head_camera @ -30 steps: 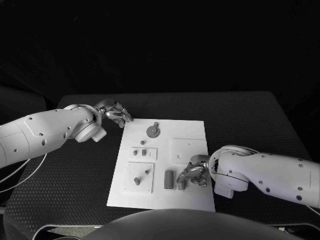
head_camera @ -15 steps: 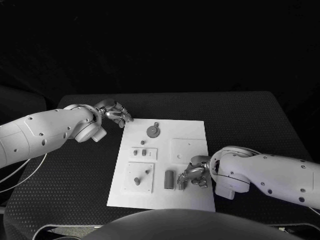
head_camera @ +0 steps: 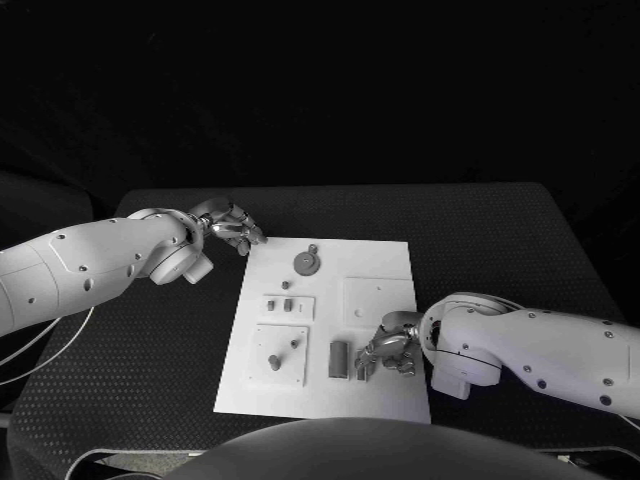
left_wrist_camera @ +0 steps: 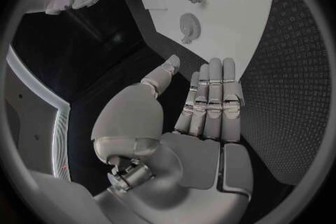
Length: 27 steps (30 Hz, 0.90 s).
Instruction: Assemble the parts on the task board
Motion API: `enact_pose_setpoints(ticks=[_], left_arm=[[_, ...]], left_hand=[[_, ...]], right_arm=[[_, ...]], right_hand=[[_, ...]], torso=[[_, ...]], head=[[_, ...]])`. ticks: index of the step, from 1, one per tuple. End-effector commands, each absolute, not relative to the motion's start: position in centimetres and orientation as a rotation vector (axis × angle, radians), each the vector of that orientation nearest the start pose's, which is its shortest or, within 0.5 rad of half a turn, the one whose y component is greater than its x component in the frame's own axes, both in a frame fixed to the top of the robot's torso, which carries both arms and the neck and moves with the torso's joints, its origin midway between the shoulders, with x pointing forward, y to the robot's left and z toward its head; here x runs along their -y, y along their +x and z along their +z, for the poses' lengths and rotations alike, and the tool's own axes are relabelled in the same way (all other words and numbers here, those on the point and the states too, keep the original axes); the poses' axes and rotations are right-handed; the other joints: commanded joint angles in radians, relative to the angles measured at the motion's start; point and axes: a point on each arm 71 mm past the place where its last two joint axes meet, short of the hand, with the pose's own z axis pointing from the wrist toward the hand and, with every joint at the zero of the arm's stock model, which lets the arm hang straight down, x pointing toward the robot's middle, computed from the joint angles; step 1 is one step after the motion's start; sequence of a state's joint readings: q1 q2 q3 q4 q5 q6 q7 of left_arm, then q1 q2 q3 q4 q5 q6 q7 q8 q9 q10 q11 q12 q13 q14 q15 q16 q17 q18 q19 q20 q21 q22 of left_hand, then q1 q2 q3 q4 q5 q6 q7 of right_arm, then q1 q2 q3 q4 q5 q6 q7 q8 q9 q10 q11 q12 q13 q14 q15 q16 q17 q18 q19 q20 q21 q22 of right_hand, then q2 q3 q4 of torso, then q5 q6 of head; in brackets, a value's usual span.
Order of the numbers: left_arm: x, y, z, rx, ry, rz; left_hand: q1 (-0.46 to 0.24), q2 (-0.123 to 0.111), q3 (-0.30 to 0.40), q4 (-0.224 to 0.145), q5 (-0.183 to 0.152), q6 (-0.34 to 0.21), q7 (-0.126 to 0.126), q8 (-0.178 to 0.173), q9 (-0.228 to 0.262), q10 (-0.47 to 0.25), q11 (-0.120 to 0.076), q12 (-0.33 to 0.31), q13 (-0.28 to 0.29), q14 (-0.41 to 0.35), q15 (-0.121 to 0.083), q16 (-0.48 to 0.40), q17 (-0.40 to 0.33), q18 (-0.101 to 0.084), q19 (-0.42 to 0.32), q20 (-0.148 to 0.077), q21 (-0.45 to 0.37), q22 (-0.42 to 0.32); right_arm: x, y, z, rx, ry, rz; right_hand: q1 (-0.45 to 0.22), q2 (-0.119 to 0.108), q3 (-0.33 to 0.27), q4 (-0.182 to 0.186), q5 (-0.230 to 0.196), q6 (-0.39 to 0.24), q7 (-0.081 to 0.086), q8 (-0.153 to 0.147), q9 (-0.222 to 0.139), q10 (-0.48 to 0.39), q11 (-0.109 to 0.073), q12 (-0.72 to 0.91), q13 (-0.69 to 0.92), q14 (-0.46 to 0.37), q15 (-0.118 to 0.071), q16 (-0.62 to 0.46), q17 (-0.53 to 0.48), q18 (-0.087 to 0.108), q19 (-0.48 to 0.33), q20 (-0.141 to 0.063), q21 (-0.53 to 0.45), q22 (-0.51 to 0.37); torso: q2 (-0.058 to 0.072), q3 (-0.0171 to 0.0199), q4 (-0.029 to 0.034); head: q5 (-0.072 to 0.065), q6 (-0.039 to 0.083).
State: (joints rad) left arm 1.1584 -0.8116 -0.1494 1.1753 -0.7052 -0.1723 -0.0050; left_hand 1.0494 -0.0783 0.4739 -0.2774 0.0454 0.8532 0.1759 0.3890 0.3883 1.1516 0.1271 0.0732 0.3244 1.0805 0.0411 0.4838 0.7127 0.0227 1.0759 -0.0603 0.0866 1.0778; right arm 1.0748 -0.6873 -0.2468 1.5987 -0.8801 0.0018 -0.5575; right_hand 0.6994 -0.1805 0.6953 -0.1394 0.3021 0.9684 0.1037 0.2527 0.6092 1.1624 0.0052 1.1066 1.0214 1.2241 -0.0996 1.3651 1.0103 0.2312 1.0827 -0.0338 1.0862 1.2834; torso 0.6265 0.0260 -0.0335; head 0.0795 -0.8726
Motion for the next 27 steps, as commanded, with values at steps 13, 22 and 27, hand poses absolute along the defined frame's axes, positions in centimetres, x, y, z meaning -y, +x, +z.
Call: enact_pose_setpoints(ticks=[13, 22, 27], left_arm=[[-30.0, 51.0, -27.3, -1.972, -0.647, -0.741], [-30.1, 51.1, -27.3, -1.959, -0.645, -0.743], [-30.1, 51.2, -27.1, -1.935, -0.647, -0.752]], left_hand=[[-0.005, 0.001, 0.004, -0.001, 0.004, -0.009, -0.001, 0.0, 0.002, -0.007, -0.002, -0.001, 0.002, 0.006, -0.001, -0.007, 0.003, 0.017, 0.002, 0.002, -0.006, 0.002], [-0.005, 0.002, 0.004, -0.001, 0.004, -0.009, -0.001, 0.0, 0.002, -0.007, -0.002, -0.001, 0.002, 0.006, -0.001, -0.007, 0.003, 0.017, 0.002, 0.002, -0.006, 0.002], [-0.004, 0.001, 0.004, -0.001, 0.004, -0.009, -0.001, 0.001, 0.002, -0.007, -0.002, -0.001, 0.002, 0.006, -0.001, -0.007, 0.004, 0.017, 0.002, 0.002, -0.006, 0.002]], right_arm=[[13.1, 37.2, -33.5, -2.637, 0.201, 0.559], [14.3, 37.3, -33.1, -2.599, 0.198, 0.561], [14.8, 38.1, -32.2, -2.538, 0.215, 0.628]], right_hand=[[-0.001, -0.004, 0.001, 0.006, -0.001, -0.017, 0.012, 0.005, 0.001, -0.007, -0.001, 0.007, 0.0, -0.006, 0.0, -0.003, 0.001, 0.031, 0.0, -0.006, -0.003, -0.001], [0.003, -0.003, 0.001, 0.002, -0.001, -0.018, 0.012, 0.006, 0.002, -0.006, -0.001, 0.008, -0.001, -0.005, 0.0, -0.002, 0.001, 0.031, 0.001, -0.008, -0.002, 0.0], [0.005, -0.007, 0.001, -0.002, -0.001, -0.018, 0.012, 0.006, 0.002, -0.006, -0.002, 0.009, -0.001, -0.005, -0.001, -0.002, 0.001, 0.031, 0.001, -0.008, -0.001, 0.0]], torso=[[0.0, -0.0005, -0.0002], [0.0, -0.0001, -0.0011], [-0.001, 0.0009, -0.0013]], head=[[-0.001, 0.0], [0.0, 0.0], [0.001, 0.0]])
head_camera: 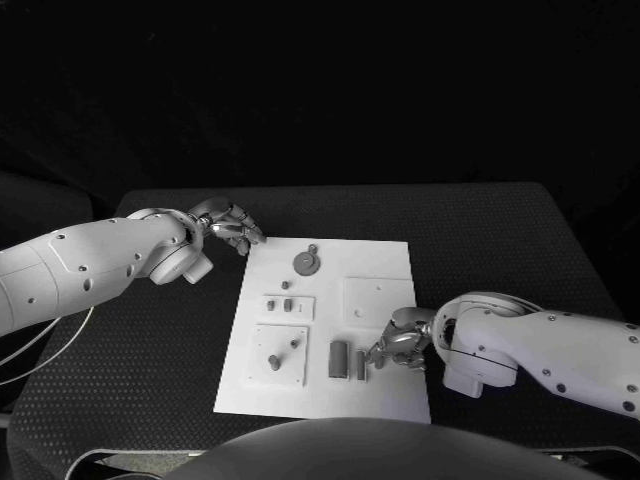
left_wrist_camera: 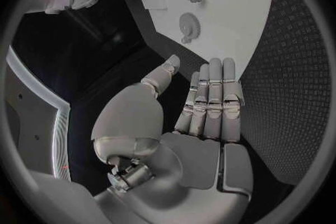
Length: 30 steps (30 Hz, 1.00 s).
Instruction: Assemble the parts on the task board
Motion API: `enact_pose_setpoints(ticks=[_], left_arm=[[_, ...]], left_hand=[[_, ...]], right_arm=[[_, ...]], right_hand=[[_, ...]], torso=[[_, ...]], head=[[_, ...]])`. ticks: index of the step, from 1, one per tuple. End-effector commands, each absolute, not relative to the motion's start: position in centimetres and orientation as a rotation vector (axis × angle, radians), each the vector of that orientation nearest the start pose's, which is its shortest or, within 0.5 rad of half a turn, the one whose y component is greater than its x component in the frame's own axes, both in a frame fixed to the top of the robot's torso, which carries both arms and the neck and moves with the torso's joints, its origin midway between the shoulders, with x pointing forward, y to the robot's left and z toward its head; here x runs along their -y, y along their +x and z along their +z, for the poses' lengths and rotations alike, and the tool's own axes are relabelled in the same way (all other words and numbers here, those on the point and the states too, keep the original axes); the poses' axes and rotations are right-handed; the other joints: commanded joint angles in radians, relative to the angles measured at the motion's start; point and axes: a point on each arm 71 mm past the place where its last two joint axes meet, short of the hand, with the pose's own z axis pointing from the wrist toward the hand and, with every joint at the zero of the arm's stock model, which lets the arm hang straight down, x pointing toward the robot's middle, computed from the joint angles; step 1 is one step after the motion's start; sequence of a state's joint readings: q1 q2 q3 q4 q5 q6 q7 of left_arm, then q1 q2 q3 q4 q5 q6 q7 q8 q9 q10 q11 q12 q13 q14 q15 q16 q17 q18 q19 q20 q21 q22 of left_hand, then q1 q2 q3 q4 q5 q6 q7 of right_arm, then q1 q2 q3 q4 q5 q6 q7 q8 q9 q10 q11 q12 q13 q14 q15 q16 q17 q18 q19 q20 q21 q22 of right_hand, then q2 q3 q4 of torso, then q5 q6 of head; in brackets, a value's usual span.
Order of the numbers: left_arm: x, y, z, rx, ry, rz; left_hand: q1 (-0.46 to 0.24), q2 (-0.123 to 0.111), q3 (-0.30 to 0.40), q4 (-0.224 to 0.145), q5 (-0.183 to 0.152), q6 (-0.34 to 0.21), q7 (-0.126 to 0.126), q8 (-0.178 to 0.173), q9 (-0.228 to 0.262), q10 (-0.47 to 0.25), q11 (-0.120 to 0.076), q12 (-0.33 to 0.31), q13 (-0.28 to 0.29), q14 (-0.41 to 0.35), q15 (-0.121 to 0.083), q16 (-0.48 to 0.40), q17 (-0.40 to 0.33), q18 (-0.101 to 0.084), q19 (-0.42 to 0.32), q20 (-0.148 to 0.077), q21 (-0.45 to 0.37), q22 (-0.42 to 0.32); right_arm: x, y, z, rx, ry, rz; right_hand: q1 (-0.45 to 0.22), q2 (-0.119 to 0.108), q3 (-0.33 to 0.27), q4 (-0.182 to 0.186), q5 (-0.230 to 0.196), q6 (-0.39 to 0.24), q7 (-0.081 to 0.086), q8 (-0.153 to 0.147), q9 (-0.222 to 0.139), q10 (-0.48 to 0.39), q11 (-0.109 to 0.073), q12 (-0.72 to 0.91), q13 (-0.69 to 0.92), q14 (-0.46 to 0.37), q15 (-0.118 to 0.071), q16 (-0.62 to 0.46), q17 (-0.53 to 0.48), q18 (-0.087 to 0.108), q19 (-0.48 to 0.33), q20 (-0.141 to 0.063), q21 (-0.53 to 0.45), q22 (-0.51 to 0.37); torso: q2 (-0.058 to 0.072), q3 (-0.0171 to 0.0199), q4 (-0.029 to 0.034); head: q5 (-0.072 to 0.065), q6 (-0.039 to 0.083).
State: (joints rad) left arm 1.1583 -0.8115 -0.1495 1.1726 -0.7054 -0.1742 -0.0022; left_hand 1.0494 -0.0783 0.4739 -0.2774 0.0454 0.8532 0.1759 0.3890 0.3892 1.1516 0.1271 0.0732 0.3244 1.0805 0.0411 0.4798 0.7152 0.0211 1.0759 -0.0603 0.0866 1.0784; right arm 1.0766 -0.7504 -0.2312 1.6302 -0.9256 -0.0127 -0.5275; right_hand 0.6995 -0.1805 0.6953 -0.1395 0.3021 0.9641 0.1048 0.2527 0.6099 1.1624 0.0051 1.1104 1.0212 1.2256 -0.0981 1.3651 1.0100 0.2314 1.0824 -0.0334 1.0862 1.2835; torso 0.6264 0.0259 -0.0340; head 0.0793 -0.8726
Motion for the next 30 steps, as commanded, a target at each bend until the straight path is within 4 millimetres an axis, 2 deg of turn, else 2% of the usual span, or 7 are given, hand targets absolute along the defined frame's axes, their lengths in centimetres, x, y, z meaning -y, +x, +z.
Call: enact_pose_setpoints(ticks=[1, 11, 16, 19, 22, 26, 30], left_arm=[[-30.1, 51.2, -27.1, -1.926, -0.65, -0.755], [-30.2, 51.6, -26.6, -1.834, -0.687, -0.793], [-30.4, 51.8, -26.3, -1.79, -0.719, -0.813], [-30.5, 52.1, -26.1, -1.763, -0.75, -0.83], [-30.6, 52.6, -25.6, -1.73, -0.781, -0.86], [-30.5, 53.5, -24.5, -1.664, -0.822, -0.914], [-30.3, 54.5, -23.9, -1.594, -0.897, -0.962]], left_hand=[[-0.004, 0.001, 0.004, -0.001, 0.004, -0.009, -0.001, 0.001, 0.001, -0.006, -0.002, 0.0, 0.002, 0.006, -0.001, -0.004, 0.001, 0.018, 0.002, 0.002, -0.006, 0.002], [-0.003, -0.001, 0.005, -0.002, 0.004, -0.007, -0.002, 0.002, 0.001, -0.004, -0.003, 0.001, 0.003, 0.007, -0.001, -0.005, 0.003, 0.018, 0.002, 0.002, -0.007, 0.002], [-0.003, -0.003, 0.005, -0.003, 0.004, -0.007, -0.002, 0.002, 0.001, -0.001, -0.005, 0.002, 0.003, 0.002, 0.001, -0.011, 0.003, 0.017, -0.004, 0.004, -0.011, 0.001], [-0.005, -0.004, 0.006, -0.003, 0.005, -0.008, -0.001, 0.001, 0.001, 0.0, -0.005, 0.002, 0.004, -0.015, 0.009, -0.027, 0.0, 0.014, -0.021, 0.01, -0.019, -0.003], [-0.007, -0.003, 0.007, -0.002, 0.005, -0.009, -0.001, 0.0, 0.0, 0.002, -0.005, 0.001, 0.004, -0.034, 0.019, -0.046, -0.005, 0.011, -0.042, 0.019, -0.023, -0.008], [-0.014, 0.001, 0.009, -0.003, 0.005, -0.017, 0.002, -0.004, -0.001, -0.02, 0.004, -0.008, -0.006, -0.094, 0.047, -0.096, -0.024, 0.006, -0.111, 0.045, -0.027, -0.026], [-0.024, 0.003, 0.008, -0.003, 0.005, -0.048, 0.006, -0.021, -0.008, -0.068, 0.022, -0.012, -0.029, -0.154, 0.075, -0.146, -0.047, 0.004, -0.182, 0.072, -0.027, -0.05]], right_arm=[[14.7, 38.3, -31.8, -2.507, 0.199, 0.666], [16.2, 42.7, -28.1, -2.183, 0.29, 0.877], [17.5, 45.2, -26.9, -2.03, 0.376, 0.958], [18.5, 46.9, -26.3, -1.934, 0.444, 1.017], [19.9, 49.0, -25.6, -1.825, 0.513, 1.053], [22.0, 51.8, -25.0, -1.701, 0.605, 1.082], [23.6, 54.2, -24.8, -1.603, 0.691, 1.082]], right_hand=[[0.007, -0.008, 0.001, -0.003, -0.001, -0.014, 0.011, 0.006, 0.001, -0.005, -0.001, 0.005, -0.001, -0.006, -0.002, -0.002, 0.001, 0.03, 0.001, -0.009, -0.001, 0.0], [0.033, 0.006, 0.005, -0.024, -0.002, -0.019, 0.013, 0.007, 0.001, -0.003, 0.0, 0.007, -0.003, -0.003, -0.001, -0.005, -0.002, 0.03, 0.003, -0.012, -0.002, -0.002], [0.045, 0.025, 0.0, -0.041, -0.002, -0.037, 0.019, 0.001, -0.001, -0.005, 0.006, 0.007, -0.004, -0.003, 0.004, -0.008, -0.003, 0.03, 0.001, -0.012, -0.003, -0.003], [0.047, 0.041, -0.004, -0.054, -0.001, -0.044, 0.022, 0.0, -0.001, -0.019, 0.008, -0.002, -0.01, -0.014, 0.006, -0.019, -0.007, 0.03, -0.009, -0.008, -0.011, -0.005], [0.05, 0.056, -0.006, -0.064, -0.001, -0.048, 0.023, 0.0, -0.001, -0.029, 0.01, -0.011, -0.015, -0.024, 0.008, -0.03, -0.012, 0.03, -0.02, -0.002, -0.019, -0.008], [0.045, 0.075, -0.011, -0.084, -0.001, -0.059, 0.029, 0.0, 0.001, -0.076, 0.016, -0.055, -0.044, -0.069, 0.014, -0.081, -0.031, 0.03, -0.067, 0.022, -0.057, -0.023], [0.037, 0.089, -0.007, -0.094, -0.001, -0.077, 0.043, -0.001, 0.001, -0.15, 0.031, -0.145, -0.11, -0.153, 0.033, -0.189, -0.077, 0.02, -0.157, 0.066, -0.135, -0.056]], torso=[[0.0, 0.0011, -0.0008], [-0.001, 0.0024, -0.0008], [-0.001, 0.0033, -0.0008], [-0.003, 0.0049, -0.0008], [-0.005, 0.0047, -0.0016], [-0.009, 0.0048, -0.0023], [-0.016, 0.005, -0.0031]], head=[[0.0, 0.0], [-0.002, 0.0], [0.001, 0.0], [0.0, 0.0], [0.0, 0.0], [0.001, 0.0], [-0.001, 0.0]])
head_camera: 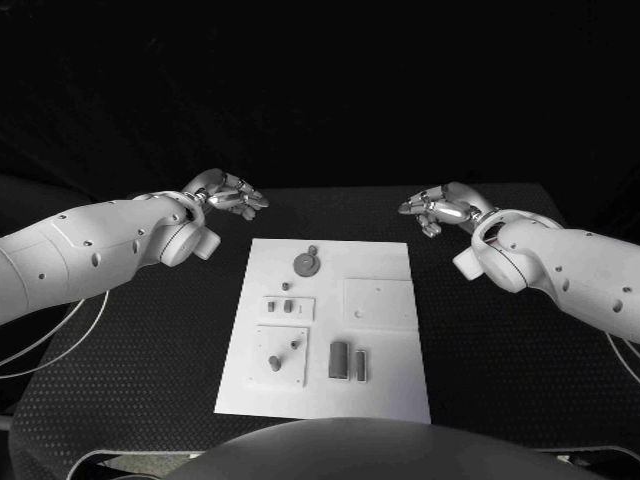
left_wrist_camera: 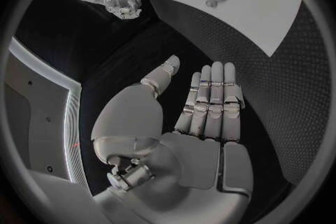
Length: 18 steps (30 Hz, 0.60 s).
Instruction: Assemble the parts on the task board
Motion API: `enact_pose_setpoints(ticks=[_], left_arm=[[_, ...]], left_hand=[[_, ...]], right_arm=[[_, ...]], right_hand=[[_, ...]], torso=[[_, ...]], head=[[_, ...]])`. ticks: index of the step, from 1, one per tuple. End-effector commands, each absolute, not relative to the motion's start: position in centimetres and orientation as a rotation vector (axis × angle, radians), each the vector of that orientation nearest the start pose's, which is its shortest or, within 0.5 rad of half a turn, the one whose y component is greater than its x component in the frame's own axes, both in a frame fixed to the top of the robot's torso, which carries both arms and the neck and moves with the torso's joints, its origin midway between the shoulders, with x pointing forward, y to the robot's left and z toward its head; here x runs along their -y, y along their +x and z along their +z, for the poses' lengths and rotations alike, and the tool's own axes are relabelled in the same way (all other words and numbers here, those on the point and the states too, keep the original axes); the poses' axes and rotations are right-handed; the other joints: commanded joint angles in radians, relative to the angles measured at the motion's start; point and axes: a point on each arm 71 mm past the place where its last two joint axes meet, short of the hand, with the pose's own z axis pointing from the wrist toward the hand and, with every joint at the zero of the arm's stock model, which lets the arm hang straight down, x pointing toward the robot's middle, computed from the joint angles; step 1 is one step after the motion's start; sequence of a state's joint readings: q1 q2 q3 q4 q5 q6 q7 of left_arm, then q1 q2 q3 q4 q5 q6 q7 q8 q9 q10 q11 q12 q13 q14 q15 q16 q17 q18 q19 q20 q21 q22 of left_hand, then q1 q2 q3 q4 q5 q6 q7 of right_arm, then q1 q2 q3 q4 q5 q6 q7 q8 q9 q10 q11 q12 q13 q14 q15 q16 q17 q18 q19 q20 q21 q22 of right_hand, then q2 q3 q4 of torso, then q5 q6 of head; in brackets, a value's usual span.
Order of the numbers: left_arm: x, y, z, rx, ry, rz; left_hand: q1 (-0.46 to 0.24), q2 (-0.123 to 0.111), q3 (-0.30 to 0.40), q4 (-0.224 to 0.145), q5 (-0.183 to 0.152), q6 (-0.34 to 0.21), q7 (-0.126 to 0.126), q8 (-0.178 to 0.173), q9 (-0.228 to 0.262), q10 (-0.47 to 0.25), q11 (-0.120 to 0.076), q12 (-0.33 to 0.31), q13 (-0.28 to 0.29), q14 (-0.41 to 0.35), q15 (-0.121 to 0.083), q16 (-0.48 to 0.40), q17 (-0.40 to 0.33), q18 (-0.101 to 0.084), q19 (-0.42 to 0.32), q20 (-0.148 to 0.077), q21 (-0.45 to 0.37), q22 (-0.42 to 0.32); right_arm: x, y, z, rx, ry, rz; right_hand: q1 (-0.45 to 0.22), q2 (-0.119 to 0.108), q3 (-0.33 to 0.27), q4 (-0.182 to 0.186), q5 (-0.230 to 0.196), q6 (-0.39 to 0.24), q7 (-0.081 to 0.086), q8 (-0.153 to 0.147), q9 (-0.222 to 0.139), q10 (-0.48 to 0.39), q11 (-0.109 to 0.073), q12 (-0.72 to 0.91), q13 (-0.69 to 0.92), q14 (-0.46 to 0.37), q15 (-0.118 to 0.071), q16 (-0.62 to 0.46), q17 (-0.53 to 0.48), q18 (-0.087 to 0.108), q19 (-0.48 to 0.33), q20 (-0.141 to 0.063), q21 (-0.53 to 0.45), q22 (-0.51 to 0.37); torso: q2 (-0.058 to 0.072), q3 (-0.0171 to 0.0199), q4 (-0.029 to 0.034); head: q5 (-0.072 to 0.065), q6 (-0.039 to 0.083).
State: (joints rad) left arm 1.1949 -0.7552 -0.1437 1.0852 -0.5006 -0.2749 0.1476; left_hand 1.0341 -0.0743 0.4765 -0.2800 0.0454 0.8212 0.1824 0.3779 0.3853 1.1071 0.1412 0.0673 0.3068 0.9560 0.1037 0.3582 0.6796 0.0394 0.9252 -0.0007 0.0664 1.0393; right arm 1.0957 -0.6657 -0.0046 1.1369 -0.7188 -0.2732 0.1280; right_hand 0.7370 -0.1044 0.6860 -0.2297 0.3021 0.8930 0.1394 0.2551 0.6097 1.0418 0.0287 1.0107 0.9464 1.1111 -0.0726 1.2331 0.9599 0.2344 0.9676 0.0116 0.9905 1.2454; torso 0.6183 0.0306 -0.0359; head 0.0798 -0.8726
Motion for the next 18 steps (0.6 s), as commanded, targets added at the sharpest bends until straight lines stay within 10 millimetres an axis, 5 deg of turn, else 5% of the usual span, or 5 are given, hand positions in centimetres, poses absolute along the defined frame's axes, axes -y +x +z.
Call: enact_pose_setpoints(ticks=[1, 7, 8, 12, 18], left_arm=[[-30.2, 54.8, -23.8, -1.571, -0.922, -0.972], [-29.9, 56.6, -23.0, -1.499, -0.99, -1.031], [-29.9, 56.8, -22.8, -1.49, -1.002, -1.044], [-29.6, 57.8, -21.6, -1.453, -1.006, -1.085], [-29.0, 58.6, -20.9, -1.431, -1.003, -1.137]], left_hand=[[-0.01, -0.001, 0.006, -0.001, 0.005, -0.022, 0.0, -0.013, -0.005, -0.034, 0.01, -0.006, -0.017, -0.044, 0.018, -0.035, -0.016, -0.014, -0.044, 0.018, -0.006, -0.016], [-0.035, -0.001, -0.009, -0.001, 0.005, -0.103, -0.025, -0.051, -0.016, -0.172, 0.01, -0.005, -0.078, -0.163, 0.061, -0.123, -0.062, -0.002, -0.127, 0.062, -0.006, -0.062], [-0.042, -0.005, -0.016, -0.002, 0.004, -0.114, -0.03, -0.055, -0.016, -0.193, 0.008, -0.007, -0.087, -0.178, 0.066, -0.134, -0.068, -0.004, -0.147, 0.068, -0.007, -0.071], [-0.073, -0.005, -0.051, -0.005, 0.003, -0.148, -0.047, -0.062, -0.013, -0.258, -0.001, -0.005, -0.118, -0.219, 0.075, -0.162, -0.087, -0.018, -0.218, 0.082, -0.006, -0.106], [-0.119, 0.003, -0.104, -0.007, 0.004, -0.179, -0.066, -0.066, -0.006, -0.298, -0.016, -0.005, -0.146, -0.256, 0.077, -0.183, -0.102, -0.037, -0.28, 0.09, -0.005, -0.139]], right_arm=[[24.0, 54.9, -24.7, -1.58, 0.715, 1.079], [25.4, 57.4, -25.1, -1.485, 0.828, 1.071], [25.5, 57.5, -25.1, -1.475, 0.846, 1.078], [25.4, 58.3, -24.5, -1.41, 0.902, 1.139], [25.6, 58.4, -24.3, -1.401, 0.95, 1.196]], right_hand=[[-0.003, 0.015, 0.004, -0.004, -0.001, -0.013, 0.012, -0.005, 0.001, -0.046, 0.012, -0.075, -0.059, -0.056, 0.015, -0.091, -0.045, 0.014, -0.062, 0.031, -0.06, -0.028], [-0.019, 0.032, 0.019, -0.003, 0.0, -0.106, 0.046, -0.031, -0.013, -0.154, 0.071, -0.364, -0.298, -0.197, 0.111, -0.392, -0.202, -0.021, -0.24, 0.104, -0.246, -0.127], [-0.021, 0.034, 0.019, -0.003, -0.001, -0.119, 0.046, -0.034, -0.016, -0.162, 0.084, -0.408, -0.338, -0.213, 0.128, -0.435, -0.224, -0.025, -0.264, 0.114, -0.271, -0.141], [-0.036, 0.057, -0.008, -0.011, -0.003, -0.184, 0.047, -0.047, -0.038, -0.183, 0.135, -0.592, -0.499, -0.313, 0.218, -0.642, -0.316, -0.061, -0.411, 0.157, -0.39, -0.2], [-0.057, 0.094, -0.112, -0.019, -0.001, -0.252, 0.035, -0.052, -0.06, -0.272, 0.145, -0.778, -0.655, -0.516, 0.278, -0.86, -0.423, -0.106, -0.585, 0.198, -0.525, -0.262]], torso=[[-0.01, 0.0006, -0.001], [-0.031, 0.0035, -0.0006], [-0.035, 0.0044, -0.0014], [-0.043, 0.0075, -0.0047], [-0.06, 0.0188, -0.0117]], head=[[-0.001, 0.0], [0.004, 0.084], [0.007, 0.116], [0.015, 0.197], [0.034, 0.287]])
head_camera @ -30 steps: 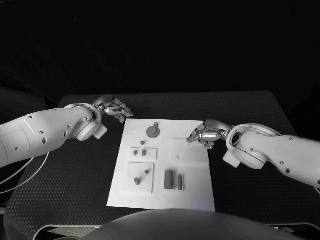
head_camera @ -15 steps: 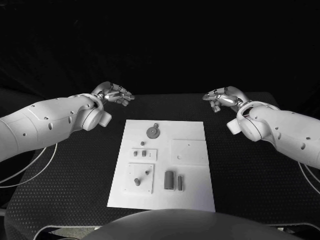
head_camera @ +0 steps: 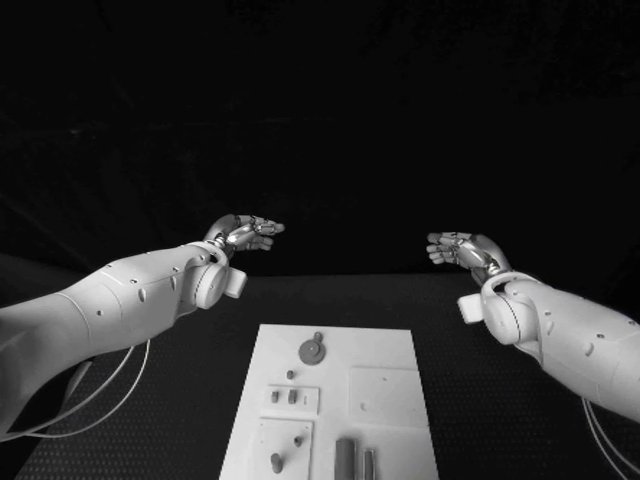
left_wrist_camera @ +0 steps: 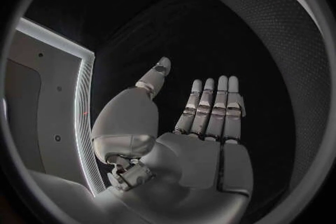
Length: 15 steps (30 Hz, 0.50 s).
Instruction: Assemble the parts on the task board
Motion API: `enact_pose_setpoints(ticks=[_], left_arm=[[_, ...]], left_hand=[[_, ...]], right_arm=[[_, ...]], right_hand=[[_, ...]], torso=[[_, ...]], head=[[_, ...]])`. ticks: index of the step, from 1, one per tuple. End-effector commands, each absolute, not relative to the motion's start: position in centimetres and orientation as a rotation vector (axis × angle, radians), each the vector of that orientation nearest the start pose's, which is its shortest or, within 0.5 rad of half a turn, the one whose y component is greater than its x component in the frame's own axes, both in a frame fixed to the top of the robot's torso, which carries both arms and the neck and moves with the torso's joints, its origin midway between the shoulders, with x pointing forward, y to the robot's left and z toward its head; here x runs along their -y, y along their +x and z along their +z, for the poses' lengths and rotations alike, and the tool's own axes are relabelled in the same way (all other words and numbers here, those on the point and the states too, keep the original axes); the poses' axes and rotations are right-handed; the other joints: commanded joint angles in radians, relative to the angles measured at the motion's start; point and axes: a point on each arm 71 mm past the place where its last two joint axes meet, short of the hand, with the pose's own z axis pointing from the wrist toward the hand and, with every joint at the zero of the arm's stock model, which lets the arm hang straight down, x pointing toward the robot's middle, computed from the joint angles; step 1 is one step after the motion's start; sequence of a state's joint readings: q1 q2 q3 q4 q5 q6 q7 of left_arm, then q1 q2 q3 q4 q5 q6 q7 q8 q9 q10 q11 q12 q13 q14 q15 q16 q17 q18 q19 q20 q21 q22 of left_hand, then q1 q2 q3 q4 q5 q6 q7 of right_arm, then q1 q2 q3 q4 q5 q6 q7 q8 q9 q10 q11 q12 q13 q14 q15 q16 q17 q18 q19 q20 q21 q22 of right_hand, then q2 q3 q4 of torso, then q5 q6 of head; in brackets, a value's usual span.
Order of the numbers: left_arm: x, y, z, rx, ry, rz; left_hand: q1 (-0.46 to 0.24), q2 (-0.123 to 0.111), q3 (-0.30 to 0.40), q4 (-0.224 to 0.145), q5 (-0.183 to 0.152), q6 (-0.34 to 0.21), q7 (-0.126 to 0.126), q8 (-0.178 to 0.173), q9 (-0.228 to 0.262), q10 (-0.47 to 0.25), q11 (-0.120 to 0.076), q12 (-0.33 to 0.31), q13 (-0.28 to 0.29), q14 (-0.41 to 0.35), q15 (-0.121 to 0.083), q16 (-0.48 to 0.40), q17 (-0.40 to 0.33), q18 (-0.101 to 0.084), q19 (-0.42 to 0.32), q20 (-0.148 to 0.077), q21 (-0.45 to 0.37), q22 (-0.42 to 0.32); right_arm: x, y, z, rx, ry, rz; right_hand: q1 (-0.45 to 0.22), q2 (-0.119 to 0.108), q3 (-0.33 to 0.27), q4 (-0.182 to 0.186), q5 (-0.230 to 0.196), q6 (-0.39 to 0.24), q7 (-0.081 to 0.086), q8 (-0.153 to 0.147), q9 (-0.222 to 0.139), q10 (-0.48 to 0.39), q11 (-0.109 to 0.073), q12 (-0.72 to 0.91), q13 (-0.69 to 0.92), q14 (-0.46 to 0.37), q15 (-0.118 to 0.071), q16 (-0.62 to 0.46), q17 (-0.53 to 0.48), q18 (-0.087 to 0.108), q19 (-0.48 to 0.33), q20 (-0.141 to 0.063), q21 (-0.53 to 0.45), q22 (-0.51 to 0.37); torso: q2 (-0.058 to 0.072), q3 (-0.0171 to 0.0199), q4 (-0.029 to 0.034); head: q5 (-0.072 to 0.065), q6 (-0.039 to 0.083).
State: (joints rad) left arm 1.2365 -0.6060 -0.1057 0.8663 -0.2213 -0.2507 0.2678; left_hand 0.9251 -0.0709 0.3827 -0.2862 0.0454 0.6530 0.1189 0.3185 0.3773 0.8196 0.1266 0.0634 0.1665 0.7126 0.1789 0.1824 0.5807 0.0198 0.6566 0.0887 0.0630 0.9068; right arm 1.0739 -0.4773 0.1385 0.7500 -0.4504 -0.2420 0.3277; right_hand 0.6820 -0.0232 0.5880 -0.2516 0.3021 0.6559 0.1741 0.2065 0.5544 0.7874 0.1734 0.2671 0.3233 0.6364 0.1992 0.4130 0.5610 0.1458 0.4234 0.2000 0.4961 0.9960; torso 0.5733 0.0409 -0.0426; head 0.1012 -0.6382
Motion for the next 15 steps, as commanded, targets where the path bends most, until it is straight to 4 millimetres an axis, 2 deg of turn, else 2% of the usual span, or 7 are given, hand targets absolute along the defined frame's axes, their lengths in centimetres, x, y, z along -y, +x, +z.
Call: enact_pose_setpoints(ticks=[1, 2, 4, 9, 10, 13, 15], left_arm=[[-28.9, 58.7, -20.9, -1.428, -1.006, -1.143], [-28.9, 58.7, -20.9, -1.424, -1.011, -1.146], [-28.7, 58.8, -20.9, -1.422, -1.01, -1.147], [-27.9, 58.9, -21.0, -1.434, -1.007, -1.171], [-28.6, 58.9, -21.1, -1.439, -1.01, -1.103], [-28.4, 58.8, -21.2, -1.435, -1.013, -1.107], [-28.1, 58.5, -21.3, -1.428, -1.017, -1.112]], left_hand=[[-0.013, 0.001, -0.015, -0.001, 0.004, -0.015, -0.005, -0.007, 0.003, -0.016, -0.004, -0.001, -0.009, -0.016, 0.002, -0.009, -0.004, -0.02, -0.019, 0.002, -0.002, -0.01], [-0.018, 0.004, -0.022, -0.001, 0.004, -0.021, -0.007, -0.008, 0.004, -0.026, -0.007, -0.001, -0.014, -0.021, 0.003, -0.012, -0.006, -0.02, -0.025, 0.003, 0.0, -0.015], [-0.02, 0.006, -0.028, -0.001, 0.004, -0.024, -0.007, -0.007, 0.006, -0.031, -0.008, 0.0, -0.019, -0.025, 0.003, -0.013, -0.008, -0.02, -0.025, 0.002, 0.002, -0.019], [-0.019, 0.01, -0.032, -0.002, 0.004, -0.025, -0.006, -0.004, 0.009, -0.034, -0.009, 0.001, -0.024, -0.03, 0.004, -0.015, -0.01, -0.02, -0.025, 0.003, 0.003, -0.025], [-0.925, 0.071, -0.383, 0.286, -0.045, -0.653, -0.119, -0.318, -0.377, -0.82, -0.127, -0.063, -0.166, -0.713, -0.179, -0.182, -0.581, -0.02, -0.657, -0.089, -0.063, -0.907], [-0.925, 0.071, -0.383, 0.286, -0.045, -0.653, -0.119, -0.318, -0.377, -0.82, -0.127, -0.063, -0.166, -0.713, -0.179, -0.182, -0.581, -0.02, -0.657, -0.089, -0.063, -0.907], [-0.925, 0.071, -0.383, 0.286, -0.045, -0.653, -0.119, -0.318, -0.377, -0.82, -0.127, -0.063, -0.166, -0.713, -0.179, -0.182, -0.581, -0.02, -0.657, -0.089, -0.063, -0.907]], right_arm=[[25.5, 58.3, -24.3, -1.401, 0.949, 1.202], [25.5, 58.3, -24.2, -1.403, 0.948, 1.208], [25.7, 58.4, -23.9, -1.402, 0.946, 1.209], [26.3, 58.4, -23.6, -1.396, 0.959, 1.209], [26.2, 58.5, -23.6, -1.401, 0.944, 1.162], [26.1, 58.4, -23.6, -1.395, 0.946, 1.165], [25.9, 58.2, -23.5, -1.387, 0.949, 1.171]], right_hand=[[-0.007, 0.015, -0.027, 0.011, 0.0, -0.025, 0.003, -0.002, -0.008, -0.031, 0.004, -0.059, -0.056, -0.069, 0.01, -0.065, -0.042, -0.025, -0.068, 0.015, -0.048, -0.018], [-0.007, 0.015, -0.035, 0.017, 0.0, -0.029, 0.005, 0.002, -0.011, -0.032, 0.006, -0.076, -0.074, -0.077, 0.009, -0.077, -0.054, -0.027, -0.079, 0.018, -0.055, -0.019], [-0.005, 0.014, -0.044, 0.023, 0.0, -0.037, 0.005, 0.006, -0.015, -0.03, 0.004, -0.095, -0.095, -0.085, 0.005, -0.088, -0.068, -0.031, -0.095, 0.021, -0.064, -0.019], [-0.002, 0.014, -0.053, 0.034, 0.0, -0.045, 0.011, 0.013, -0.022, -0.018, 0.009, -0.115, -0.124, -0.082, 0.008, -0.096, -0.085, -0.032, -0.108, 0.025, -0.07, -0.016], [-0.682, 0.023, -0.588, 0.252, -0.302, -0.656, -0.174, -0.207, -0.554, -0.787, -0.173, -0.267, -0.323, -0.636, -0.199, -0.413, -0.561, -0.146, -0.423, -0.2, -0.496, -0.996], [-0.682, 0.023, -0.588, 0.252, -0.302, -0.656, -0.174, -0.207, -0.554, -0.787, -0.173, -0.267, -0.323, -0.636, -0.199, -0.413, -0.561, -0.146, -0.423, -0.2, -0.496, -0.996], [-0.682, 0.023, -0.588, 0.252, -0.302, -0.656, -0.174, -0.207, -0.554, -0.787, -0.173, -0.267, -0.323, -0.636, -0.199, -0.413, -0.561, -0.146, -0.423, -0.2, -0.496, -0.996]], torso=[[-0.018, 0.0096, -0.0062], [-0.021, 0.0106, -0.0077], [-0.026, 0.0114, -0.0111], [-0.031, 0.0138, -0.0194], [-0.025, 0.0105, -0.0119], [-0.025, 0.0079, -0.0091], [-0.025, 0.0038, -0.0048]], head=[[0.015, 0.064], [0.015, 0.076], [0.015, 0.092], [0.02, 0.108], [0.017, 0.096], [0.011, 0.093], [0.001, 0.088]])
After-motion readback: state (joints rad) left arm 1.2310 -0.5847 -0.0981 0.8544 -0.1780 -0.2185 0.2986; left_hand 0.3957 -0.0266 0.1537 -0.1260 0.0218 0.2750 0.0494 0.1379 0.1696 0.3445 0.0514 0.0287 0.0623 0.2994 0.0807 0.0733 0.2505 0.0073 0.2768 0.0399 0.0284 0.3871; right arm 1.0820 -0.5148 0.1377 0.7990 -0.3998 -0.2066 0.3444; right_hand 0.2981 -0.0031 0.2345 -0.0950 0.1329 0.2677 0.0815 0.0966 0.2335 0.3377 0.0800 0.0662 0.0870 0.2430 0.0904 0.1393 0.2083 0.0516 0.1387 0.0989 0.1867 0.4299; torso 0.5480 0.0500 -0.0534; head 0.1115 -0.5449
